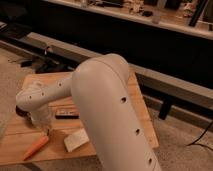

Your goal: Place the pepper on the white sponge

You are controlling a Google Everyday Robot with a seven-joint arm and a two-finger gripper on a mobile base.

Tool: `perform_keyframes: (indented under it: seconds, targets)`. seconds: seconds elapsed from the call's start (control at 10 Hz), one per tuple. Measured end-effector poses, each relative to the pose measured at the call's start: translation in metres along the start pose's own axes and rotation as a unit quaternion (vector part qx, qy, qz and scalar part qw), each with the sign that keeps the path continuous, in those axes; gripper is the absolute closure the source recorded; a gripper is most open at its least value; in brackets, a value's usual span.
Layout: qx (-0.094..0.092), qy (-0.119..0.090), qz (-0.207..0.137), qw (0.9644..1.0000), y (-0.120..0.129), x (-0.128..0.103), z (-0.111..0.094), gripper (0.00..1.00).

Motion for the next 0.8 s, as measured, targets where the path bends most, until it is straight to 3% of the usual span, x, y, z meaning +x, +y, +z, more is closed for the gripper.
perform_keyframes:
  seconds: [0.3, 0.5, 0.7, 0.8]
  targets:
    - [0.032, -0.005, -0.011, 0.9994, -0.008, -0.004, -0.035, 1.00]
    - [0.046, -0.005, -0.011, 0.9989, -0.015, -0.005, -0.047, 1.00]
    - [0.095, 0.009, 0.001, 0.9955, -0.047, 0.000, -0.067, 1.00]
    - [0.104, 0.013, 0.006, 0.9945, -0.055, 0.002, -0.069, 1.00]
